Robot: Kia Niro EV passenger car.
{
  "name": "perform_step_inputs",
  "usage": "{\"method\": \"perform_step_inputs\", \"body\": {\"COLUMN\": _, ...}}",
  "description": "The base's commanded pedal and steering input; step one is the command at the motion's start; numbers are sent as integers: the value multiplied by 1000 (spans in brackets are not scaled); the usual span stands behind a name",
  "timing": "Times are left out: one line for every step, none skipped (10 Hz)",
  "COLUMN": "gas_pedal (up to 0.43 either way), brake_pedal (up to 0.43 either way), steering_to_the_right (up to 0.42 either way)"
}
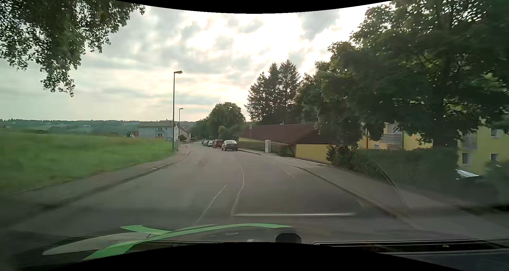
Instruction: Follow the waypoints while adhering to traffic rules and regulations
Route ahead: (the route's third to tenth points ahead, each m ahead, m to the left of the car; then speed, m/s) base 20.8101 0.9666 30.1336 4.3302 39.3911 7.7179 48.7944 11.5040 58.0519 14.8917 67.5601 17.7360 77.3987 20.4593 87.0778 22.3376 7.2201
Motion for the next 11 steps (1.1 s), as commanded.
{"method": "perform_step_inputs", "body": {"gas_pedal": 0, "brake_pedal": 0, "steering_to_the_right": -55}}
{"method": "perform_step_inputs", "body": {"gas_pedal": 0, "brake_pedal": 0, "steering_to_the_right": -52}}
{"method": "perform_step_inputs", "body": {"gas_pedal": 0, "brake_pedal": 0, "steering_to_the_right": -49}}
{"method": "perform_step_inputs", "body": {"gas_pedal": 0, "brake_pedal": 0, "steering_to_the_right": -49}}
{"method": "perform_step_inputs", "body": {"gas_pedal": 0, "brake_pedal": 0, "steering_to_the_right": -49}}
{"method": "perform_step_inputs", "body": {"gas_pedal": 0, "brake_pedal": 0, "steering_to_the_right": -49}}
{"method": "perform_step_inputs", "body": {"gas_pedal": 0, "brake_pedal": 0, "steering_to_the_right": -50}}
{"method": "perform_step_inputs", "body": {"gas_pedal": 0, "brake_pedal": 0, "steering_to_the_right": -51}}
{"method": "perform_step_inputs", "body": {"gas_pedal": 0, "brake_pedal": 0, "steering_to_the_right": -52}}
{"method": "perform_step_inputs", "body": {"gas_pedal": 0, "brake_pedal": 0, "steering_to_the_right": -52}}
{"method": "perform_step_inputs", "body": {"gas_pedal": 0, "brake_pedal": 0, "steering_to_the_right": -54}}
